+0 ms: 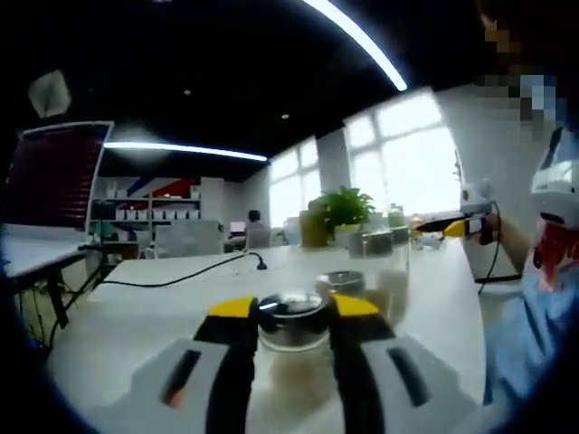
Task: Rotate the seasoning bottle until the label or dispensing opening points toward the visible target arrow and the bottle remains upright within the marked orientation range
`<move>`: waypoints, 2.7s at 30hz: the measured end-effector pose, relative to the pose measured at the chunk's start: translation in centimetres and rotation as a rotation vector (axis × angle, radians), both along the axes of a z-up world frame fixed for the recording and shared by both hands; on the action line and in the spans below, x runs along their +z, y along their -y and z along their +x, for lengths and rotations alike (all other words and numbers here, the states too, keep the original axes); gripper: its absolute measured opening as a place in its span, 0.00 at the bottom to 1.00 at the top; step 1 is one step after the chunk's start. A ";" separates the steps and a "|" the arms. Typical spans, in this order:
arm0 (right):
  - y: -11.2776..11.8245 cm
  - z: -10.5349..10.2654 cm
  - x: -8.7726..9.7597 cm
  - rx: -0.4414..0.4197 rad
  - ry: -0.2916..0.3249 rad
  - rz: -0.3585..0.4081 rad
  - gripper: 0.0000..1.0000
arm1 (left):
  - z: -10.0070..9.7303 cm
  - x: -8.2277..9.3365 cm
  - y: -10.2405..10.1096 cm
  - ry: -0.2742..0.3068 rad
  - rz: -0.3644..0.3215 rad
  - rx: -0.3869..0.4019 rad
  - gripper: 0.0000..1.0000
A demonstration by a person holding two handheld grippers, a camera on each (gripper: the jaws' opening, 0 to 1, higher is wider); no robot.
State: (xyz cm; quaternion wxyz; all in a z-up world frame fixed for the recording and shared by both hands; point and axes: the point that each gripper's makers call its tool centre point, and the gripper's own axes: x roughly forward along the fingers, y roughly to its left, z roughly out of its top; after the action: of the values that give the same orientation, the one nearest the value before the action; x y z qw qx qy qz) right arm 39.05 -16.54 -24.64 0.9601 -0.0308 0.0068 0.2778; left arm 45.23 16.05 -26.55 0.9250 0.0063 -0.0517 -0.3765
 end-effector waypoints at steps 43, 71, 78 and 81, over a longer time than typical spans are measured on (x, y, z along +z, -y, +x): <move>1.8 0.0 0.8 -0.058 0.013 -0.021 0.81 | -5.3 6.2 -0.2 0.038 -0.072 0.072 0.57; 7.7 -3.6 5.4 -0.266 0.017 0.015 0.84 | -11.1 10.1 -4.8 -0.007 0.072 0.518 1.00; 11.3 -4.2 6.1 -0.367 0.063 0.005 0.95 | -11.9 11.1 -6.7 0.033 0.063 0.622 1.00; 12.1 -4.5 6.6 -0.394 0.096 -0.001 0.99 | -12.3 11.9 -6.4 0.074 0.030 0.615 1.00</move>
State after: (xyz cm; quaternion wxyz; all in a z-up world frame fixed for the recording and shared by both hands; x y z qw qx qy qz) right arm 34.51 -28.66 -18.04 0.9951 -0.0426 -0.0332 0.0828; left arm 32.96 22.46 -14.64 0.9928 0.0489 -0.0754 -0.0793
